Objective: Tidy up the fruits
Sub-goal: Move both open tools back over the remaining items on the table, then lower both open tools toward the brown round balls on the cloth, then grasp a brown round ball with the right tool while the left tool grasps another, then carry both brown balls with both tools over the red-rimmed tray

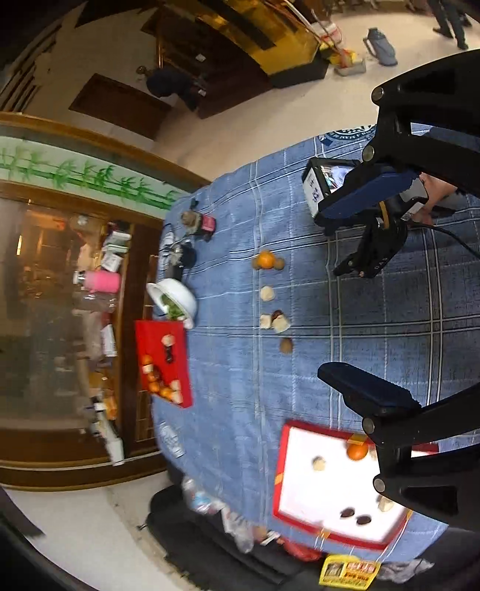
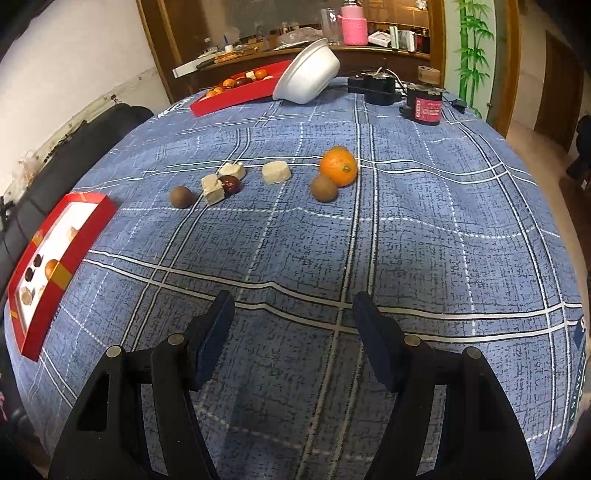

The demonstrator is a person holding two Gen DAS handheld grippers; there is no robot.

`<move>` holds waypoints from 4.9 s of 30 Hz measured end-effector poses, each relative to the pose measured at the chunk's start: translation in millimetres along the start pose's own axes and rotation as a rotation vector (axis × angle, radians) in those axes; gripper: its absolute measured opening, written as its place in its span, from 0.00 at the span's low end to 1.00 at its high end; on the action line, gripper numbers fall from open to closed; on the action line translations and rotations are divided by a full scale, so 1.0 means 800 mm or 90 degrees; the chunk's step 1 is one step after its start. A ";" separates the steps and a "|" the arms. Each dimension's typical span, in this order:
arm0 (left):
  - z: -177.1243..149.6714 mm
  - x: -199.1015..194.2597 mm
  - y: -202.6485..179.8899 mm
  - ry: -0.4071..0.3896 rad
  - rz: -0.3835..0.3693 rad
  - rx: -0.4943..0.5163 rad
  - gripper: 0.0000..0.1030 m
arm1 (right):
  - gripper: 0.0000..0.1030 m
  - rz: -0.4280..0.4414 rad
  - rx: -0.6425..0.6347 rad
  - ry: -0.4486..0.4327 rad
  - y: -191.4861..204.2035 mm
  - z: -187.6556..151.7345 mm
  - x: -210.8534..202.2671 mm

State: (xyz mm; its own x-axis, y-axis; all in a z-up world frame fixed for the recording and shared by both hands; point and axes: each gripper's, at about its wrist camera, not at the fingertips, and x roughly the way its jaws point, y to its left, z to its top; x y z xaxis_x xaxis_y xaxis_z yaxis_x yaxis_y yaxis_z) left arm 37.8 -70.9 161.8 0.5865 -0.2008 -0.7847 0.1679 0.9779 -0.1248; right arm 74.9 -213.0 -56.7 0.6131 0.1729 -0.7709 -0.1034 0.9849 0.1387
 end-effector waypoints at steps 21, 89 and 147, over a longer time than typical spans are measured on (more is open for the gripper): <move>-0.007 0.049 -0.010 0.071 -0.040 0.060 0.76 | 0.65 0.021 0.031 -0.011 -0.011 0.004 -0.007; -0.032 0.273 0.105 -0.033 0.103 0.002 0.25 | 0.20 0.026 -0.052 0.000 -0.027 0.075 0.023; -0.200 0.064 0.273 -0.094 0.249 -0.262 0.24 | 0.21 0.180 -0.241 -0.057 0.230 -0.019 -0.073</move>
State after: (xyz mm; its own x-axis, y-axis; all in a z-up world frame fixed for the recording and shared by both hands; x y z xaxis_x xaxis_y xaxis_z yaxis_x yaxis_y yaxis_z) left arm -22.5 141.4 -3.2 0.6520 0.2024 -0.7308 -0.3871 0.9175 -0.0913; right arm 8.1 -41.8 4.2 0.5833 0.4499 -0.6763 -0.5441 0.8346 0.0859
